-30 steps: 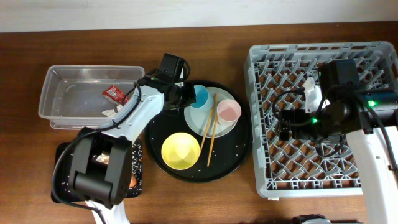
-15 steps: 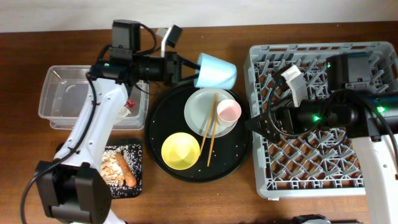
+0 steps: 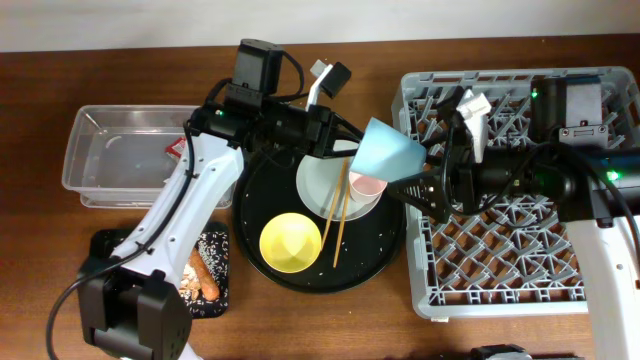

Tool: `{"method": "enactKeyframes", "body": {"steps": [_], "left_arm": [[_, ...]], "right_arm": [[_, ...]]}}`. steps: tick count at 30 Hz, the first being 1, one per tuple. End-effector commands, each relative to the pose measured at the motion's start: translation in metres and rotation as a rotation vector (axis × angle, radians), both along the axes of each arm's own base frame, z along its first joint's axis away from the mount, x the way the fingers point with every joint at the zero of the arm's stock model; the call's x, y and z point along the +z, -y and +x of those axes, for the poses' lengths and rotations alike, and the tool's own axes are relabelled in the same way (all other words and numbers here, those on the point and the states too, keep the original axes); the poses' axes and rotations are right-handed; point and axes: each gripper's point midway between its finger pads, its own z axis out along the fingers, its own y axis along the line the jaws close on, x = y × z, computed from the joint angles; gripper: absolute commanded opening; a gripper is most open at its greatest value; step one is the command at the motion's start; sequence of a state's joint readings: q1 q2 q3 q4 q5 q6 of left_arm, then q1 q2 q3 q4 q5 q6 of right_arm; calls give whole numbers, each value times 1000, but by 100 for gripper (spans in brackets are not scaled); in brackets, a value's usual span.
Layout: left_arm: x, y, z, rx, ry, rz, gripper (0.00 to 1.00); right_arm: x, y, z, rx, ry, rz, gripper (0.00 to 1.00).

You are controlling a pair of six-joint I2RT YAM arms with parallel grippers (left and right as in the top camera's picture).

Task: Sort waste into correct bins and load items into the dishwasher rack
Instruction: 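Hand the blue cup from the left gripper to the right gripper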

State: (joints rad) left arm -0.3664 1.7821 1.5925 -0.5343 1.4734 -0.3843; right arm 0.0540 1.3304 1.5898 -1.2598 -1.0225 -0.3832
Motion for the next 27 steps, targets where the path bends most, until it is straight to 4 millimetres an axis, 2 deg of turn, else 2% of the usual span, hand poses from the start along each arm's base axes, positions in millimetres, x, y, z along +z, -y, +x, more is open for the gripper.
{"method": "enactKeyframes", "body": {"steps": [1, 8, 11, 12, 18, 23, 25, 27], "left_arm": [[7, 1, -6, -27, 23, -27, 0], [7, 1, -6, -29, 23, -27, 0], [7, 3, -8, -34, 23, -27, 0], [6, 3, -8, -34, 22, -27, 0], [4, 4, -10, -36, -3, -14, 0], [0, 17, -26, -80, -23, -3, 0], [-2, 20, -26, -70, -16, 13, 0], [-2, 20, -26, -72, -17, 12, 0]], "right_arm": [[8, -4, -6, 30, 5, 31, 80], [3, -5, 0, 30, -14, 31, 79], [5, -5, 3, 30, 9, 32, 62], [7, -5, 5, 30, 25, 33, 60], [13, -5, 14, 30, 95, 35, 58], [18, -6, 20, 31, 141, 37, 56], [18, -6, 20, 31, 141, 37, 53], [18, -6, 21, 31, 146, 37, 54]]}}
